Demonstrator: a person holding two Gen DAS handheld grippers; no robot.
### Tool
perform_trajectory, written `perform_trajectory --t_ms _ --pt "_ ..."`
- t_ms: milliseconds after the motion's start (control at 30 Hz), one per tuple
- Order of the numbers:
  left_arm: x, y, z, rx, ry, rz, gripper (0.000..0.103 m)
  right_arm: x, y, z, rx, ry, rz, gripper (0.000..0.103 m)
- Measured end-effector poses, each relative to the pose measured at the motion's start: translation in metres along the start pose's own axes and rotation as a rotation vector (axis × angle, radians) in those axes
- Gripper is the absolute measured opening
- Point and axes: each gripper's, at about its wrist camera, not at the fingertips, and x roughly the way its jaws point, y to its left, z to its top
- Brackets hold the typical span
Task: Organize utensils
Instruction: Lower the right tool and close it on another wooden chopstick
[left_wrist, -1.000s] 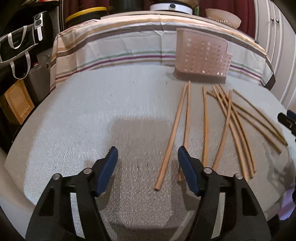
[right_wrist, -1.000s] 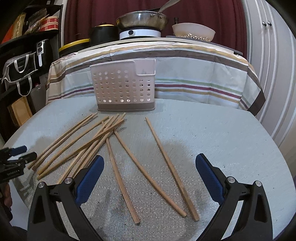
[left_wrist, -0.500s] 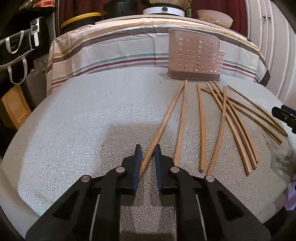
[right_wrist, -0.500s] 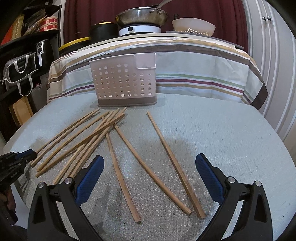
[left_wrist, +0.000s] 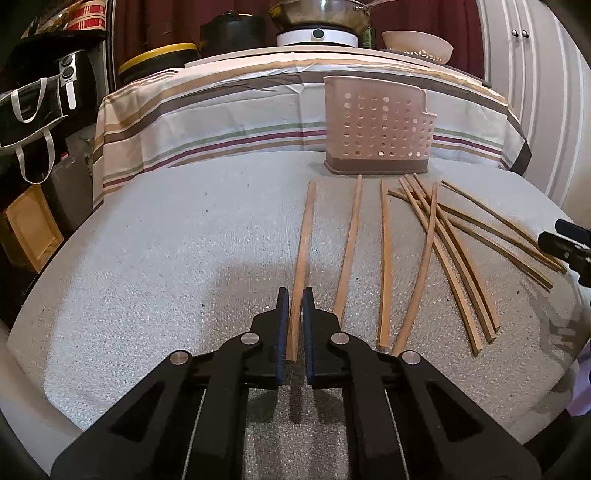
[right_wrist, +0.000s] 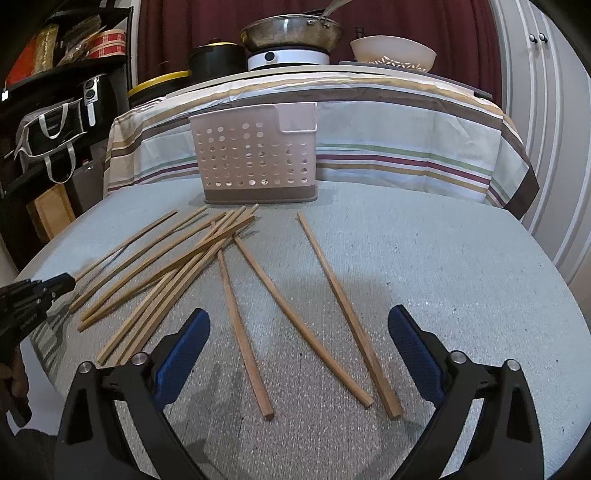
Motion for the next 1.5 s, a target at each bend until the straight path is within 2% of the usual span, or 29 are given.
perform_trajectory --t_ms 33,100,333,467,800,900,1167,1500 --pt "0.000 0.000 0.000 0.000 0.000 -0.001 0.008 -0.001 0.000 -0.001 -0.002 0.003 0.015 0.072" --pt "0.000 -0.001 0.001 0.005 0.000 0.002 0.008 0.000 0.002 -0.004 -0.002 0.016 0.035 0.064" --pt "-0.001 0.000 0.001 0.000 0.001 0.009 0.008 0.001 -0.001 -0.006 -0.017 0.026 0.012 0.055" --pt "0.000 0.000 0.000 -0.003 0.008 0.010 0.008 0.005 -0.007 -0.008 -0.004 0.059 0.018 0.043" --pt "0.001 0.000 0.000 0.001 0.007 0.011 0.008 0.015 -0.018 -0.017 0.027 0.141 0.013 0.042" --pt "0.001 0.000 0.000 0.001 0.007 0.010 0.008 0.010 -0.012 -0.020 -0.001 0.149 0.041 0.031" --pt "0.001 0.002 0.000 -0.006 0.006 0.010 0.008 0.003 -0.017 -0.031 0.022 0.088 0.066 0.026" --pt "0.000 -0.002 -0.002 0.001 0.000 0.014 0.008 -0.003 -0.015 -0.039 -0.009 0.040 0.069 0.020"
